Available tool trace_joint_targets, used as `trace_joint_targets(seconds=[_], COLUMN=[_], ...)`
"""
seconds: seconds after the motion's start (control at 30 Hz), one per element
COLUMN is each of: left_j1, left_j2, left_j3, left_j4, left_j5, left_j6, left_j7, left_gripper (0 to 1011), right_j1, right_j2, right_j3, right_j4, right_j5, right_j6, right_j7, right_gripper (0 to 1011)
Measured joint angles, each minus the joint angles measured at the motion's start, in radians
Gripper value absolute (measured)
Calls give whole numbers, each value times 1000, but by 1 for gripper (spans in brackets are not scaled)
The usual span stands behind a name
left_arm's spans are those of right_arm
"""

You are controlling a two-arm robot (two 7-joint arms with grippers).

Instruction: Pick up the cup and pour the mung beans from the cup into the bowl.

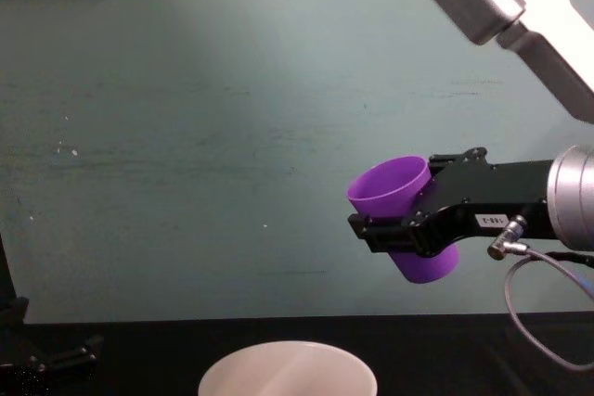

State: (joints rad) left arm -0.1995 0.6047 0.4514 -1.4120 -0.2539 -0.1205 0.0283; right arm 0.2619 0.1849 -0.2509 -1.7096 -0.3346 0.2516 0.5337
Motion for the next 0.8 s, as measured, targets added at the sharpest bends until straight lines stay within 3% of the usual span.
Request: trace_joint_targets(seconds=[0.27,0.8], left_j1=[0,0], left_j2=[0,0], left_j3=[0,0], left_j4=[0,0], left_j5=[0,0], left_j6=[0,0], left_j7=[0,0], left_gripper=[1000,1000], right_j1=[-1,0], right_j2=[-2,4], right_j3=[20,18], right_j4=[11,8], right_j5=[73,75], right_j6=[18,22], right_j7=[16,14], right_gripper=[729,729])
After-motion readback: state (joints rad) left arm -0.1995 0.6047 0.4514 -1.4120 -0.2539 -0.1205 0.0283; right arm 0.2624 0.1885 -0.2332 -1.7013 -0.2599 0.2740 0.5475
